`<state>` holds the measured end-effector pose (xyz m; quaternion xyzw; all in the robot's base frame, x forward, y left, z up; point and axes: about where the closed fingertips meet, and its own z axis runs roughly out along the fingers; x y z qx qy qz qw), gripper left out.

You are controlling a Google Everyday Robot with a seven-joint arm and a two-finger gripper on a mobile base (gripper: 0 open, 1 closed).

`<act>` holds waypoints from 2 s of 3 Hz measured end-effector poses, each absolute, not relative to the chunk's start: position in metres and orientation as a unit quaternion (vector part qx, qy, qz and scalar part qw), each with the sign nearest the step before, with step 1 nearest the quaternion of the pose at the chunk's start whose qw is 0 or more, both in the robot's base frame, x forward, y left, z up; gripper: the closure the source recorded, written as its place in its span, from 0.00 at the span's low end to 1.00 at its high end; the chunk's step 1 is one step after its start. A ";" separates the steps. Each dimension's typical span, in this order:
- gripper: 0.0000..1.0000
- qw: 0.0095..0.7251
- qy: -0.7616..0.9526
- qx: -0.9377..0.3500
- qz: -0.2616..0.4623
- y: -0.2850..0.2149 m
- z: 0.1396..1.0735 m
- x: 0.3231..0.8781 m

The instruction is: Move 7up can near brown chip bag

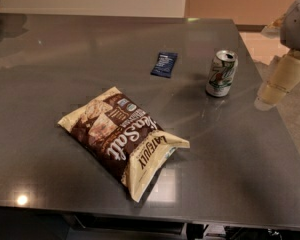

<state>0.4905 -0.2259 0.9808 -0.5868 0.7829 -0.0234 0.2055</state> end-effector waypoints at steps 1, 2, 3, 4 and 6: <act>0.00 0.233 0.787 -0.571 -0.011 -0.236 0.970 0.527; 0.00 0.256 0.791 -0.555 0.007 -0.247 0.956 0.562; 0.00 0.266 0.797 -0.541 0.032 -0.256 0.939 0.589; 0.00 0.273 0.801 -0.530 0.055 -0.259 0.924 0.610; 0.00 0.282 0.792 -0.532 0.101 -0.245 0.904 0.622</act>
Offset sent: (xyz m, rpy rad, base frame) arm 0.1170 -0.0390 -0.0439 0.1988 -0.0528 -0.0763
